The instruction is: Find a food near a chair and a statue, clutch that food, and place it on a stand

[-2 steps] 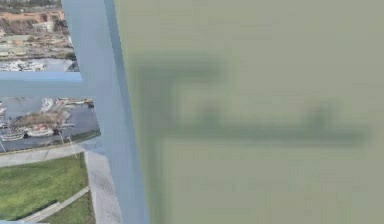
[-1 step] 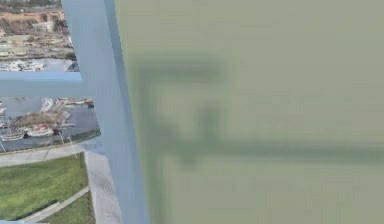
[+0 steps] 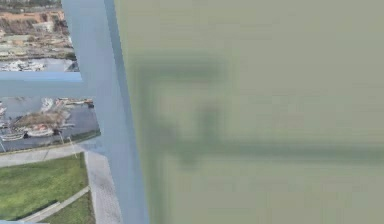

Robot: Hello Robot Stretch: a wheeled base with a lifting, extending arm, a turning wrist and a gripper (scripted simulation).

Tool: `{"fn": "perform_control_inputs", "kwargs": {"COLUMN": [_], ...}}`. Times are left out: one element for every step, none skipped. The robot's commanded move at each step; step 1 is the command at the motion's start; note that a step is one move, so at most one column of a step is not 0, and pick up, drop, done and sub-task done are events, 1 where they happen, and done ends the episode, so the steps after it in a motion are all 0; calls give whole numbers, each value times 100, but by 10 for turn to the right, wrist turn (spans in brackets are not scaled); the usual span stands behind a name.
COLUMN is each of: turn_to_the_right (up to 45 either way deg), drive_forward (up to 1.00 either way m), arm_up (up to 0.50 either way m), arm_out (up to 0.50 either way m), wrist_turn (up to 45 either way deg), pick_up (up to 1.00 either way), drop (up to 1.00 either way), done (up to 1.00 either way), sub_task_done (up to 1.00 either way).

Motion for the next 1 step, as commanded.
{"fn": "perform_control_inputs", "kwargs": {"turn_to_the_right": [0], "drive_forward": [0], "arm_up": [0], "arm_out": [0], "wrist_turn": [0], "pick_up": [0], "drop": [100], "done": [0], "sub_task_done": [0]}}
